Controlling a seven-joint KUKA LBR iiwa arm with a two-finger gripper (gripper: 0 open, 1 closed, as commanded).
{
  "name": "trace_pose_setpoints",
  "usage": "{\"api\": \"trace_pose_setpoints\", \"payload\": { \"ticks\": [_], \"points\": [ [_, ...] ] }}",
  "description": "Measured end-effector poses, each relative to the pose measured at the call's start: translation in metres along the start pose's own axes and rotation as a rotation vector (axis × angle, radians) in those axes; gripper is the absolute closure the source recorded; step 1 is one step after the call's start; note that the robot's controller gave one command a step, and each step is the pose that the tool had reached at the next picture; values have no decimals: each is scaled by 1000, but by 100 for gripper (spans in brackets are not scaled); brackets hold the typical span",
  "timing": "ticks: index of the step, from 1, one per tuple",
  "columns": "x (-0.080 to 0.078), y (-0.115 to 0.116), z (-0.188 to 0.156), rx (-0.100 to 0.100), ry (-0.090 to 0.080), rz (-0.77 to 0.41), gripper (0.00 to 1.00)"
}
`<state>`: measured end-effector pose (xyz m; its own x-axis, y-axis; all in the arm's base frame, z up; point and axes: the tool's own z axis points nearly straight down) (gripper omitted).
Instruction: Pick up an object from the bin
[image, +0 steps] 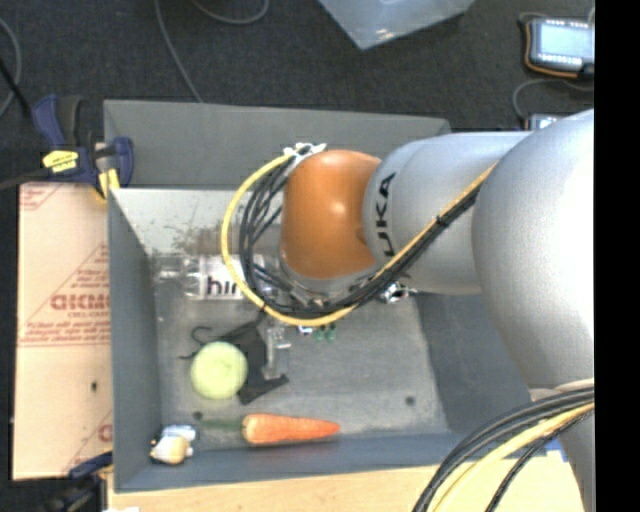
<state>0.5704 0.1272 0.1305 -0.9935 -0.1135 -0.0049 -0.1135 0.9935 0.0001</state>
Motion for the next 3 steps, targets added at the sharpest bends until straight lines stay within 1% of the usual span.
{"api": "trace_pose_setpoints", "payload": {
  "ticks": [1, 2, 3],
  "points": [
    [-9, 5, 6, 0, -2, -20, 0],
    [-29, 25, 59, -1, -6, -238, 100],
    [-29, 25, 59, -1, -6, -237, 100]
  ]
}}
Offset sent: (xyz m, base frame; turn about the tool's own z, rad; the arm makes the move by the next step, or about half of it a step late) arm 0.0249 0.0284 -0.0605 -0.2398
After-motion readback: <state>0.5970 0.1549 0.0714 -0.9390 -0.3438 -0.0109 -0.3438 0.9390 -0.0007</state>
